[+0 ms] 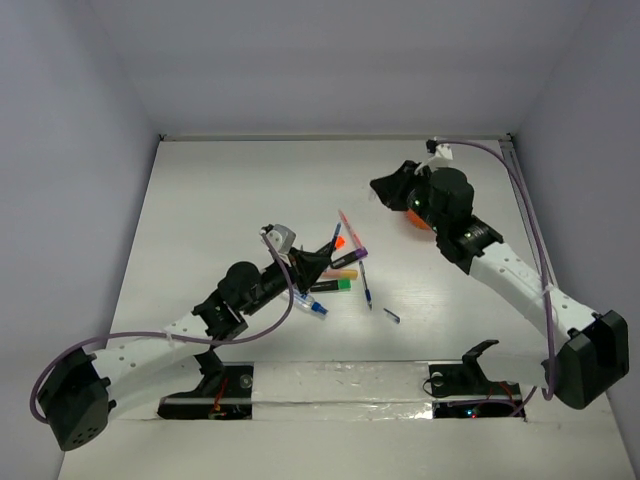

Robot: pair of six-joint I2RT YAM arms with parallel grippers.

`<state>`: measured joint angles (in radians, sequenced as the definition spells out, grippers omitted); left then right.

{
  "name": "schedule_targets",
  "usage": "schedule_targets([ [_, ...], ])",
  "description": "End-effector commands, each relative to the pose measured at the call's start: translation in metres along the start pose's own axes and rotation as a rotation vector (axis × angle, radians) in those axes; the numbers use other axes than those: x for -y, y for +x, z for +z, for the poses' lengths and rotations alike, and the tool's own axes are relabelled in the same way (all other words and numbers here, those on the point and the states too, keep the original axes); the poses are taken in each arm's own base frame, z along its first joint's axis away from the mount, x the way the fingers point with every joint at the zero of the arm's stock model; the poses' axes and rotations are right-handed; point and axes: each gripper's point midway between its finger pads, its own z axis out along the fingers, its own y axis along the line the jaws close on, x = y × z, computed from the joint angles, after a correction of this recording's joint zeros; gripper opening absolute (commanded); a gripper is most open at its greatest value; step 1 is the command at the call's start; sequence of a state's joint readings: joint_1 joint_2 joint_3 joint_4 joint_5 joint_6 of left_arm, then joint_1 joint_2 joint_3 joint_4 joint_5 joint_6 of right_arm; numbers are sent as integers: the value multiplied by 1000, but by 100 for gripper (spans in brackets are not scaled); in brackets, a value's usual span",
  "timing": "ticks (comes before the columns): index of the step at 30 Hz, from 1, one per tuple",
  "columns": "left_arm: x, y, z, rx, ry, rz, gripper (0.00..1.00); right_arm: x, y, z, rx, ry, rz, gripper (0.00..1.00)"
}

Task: Sort the stationery into containers
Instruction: Close the pen cap on the pen.

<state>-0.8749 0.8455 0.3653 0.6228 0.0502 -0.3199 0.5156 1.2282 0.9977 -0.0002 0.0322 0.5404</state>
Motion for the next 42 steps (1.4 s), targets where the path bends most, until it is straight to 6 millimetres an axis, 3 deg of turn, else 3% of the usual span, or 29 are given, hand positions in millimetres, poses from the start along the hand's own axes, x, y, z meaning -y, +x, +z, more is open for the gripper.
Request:
schedule_targets([
  [1,0,-14,5,67,7,-21,0,-61,-45,-4,201,-252,97,0],
  [4,-14,-9,7,45,-19,-39,0,-81,-43,-1,227,-309,113,0],
  [6,-20,-10,7,50,-22,-50,0,-99,-31,0,209,-355,113,0],
  [10,-24,-10,6,48,-26,-57,0,-110,-12,12,213,-337,88,0],
  [22,-24,-10,5,46,-20,-64,0,-117,7,20,186,-325,59,0],
  [42,-36,-5,8,23,-59,-85,0,-119,2,7,196,-334,46,0],
])
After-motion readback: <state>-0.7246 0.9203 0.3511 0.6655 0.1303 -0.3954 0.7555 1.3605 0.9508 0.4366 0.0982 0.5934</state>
